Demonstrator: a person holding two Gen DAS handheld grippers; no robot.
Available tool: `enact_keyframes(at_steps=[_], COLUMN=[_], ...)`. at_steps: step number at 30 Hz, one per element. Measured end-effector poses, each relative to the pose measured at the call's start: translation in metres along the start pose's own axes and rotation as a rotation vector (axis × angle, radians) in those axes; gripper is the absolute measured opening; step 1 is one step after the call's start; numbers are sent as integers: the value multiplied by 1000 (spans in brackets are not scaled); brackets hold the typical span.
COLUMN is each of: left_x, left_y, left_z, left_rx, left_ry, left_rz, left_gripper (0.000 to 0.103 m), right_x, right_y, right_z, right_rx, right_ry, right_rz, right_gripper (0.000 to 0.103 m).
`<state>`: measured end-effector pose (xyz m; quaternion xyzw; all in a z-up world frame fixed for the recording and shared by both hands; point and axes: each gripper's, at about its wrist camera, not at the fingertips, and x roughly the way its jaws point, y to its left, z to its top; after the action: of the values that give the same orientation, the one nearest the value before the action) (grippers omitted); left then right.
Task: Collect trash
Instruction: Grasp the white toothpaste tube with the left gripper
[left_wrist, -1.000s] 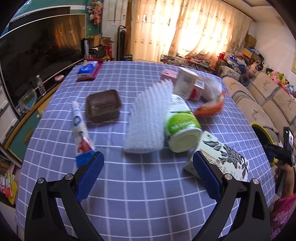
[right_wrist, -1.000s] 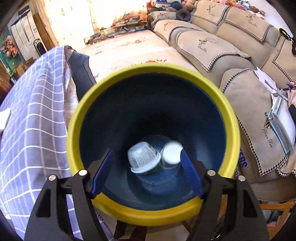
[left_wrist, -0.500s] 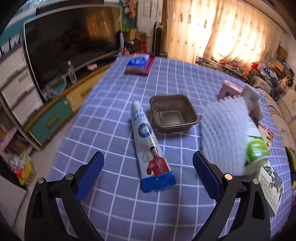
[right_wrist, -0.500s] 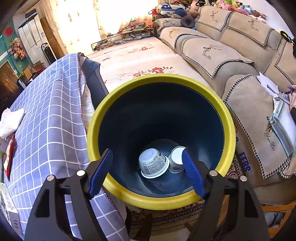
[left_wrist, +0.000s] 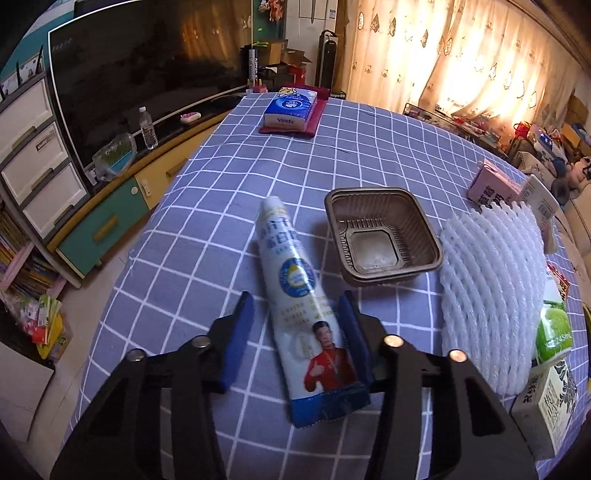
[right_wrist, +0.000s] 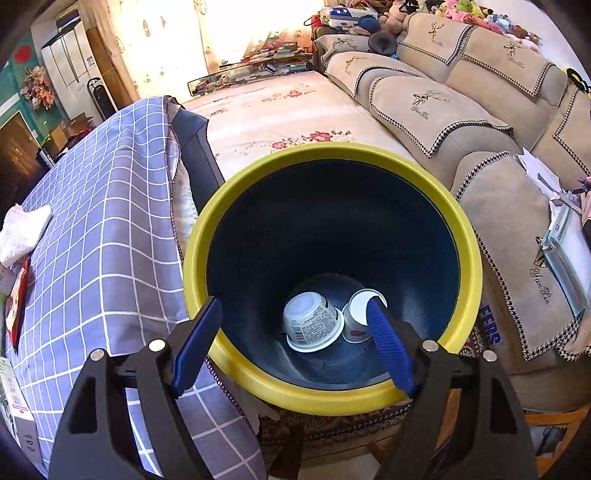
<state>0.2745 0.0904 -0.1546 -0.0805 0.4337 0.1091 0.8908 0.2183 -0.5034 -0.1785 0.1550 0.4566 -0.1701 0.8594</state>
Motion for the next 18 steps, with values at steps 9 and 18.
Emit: enact_keyframes(at_steps=[9,18], left_x=[-13,-83], left_y=[2,-4], left_z=[-9,-22], left_rx=[9,51], left_ry=[-8,-90], left_rz=[-39,-96], left_gripper=[30,30], right_x=[-4,-17], right_y=[-2,-18], right_z=[-3,-7], right_rx=[5,33], right_ry=[-6,-26], right_rz=[3,8], right_gripper=[76,76])
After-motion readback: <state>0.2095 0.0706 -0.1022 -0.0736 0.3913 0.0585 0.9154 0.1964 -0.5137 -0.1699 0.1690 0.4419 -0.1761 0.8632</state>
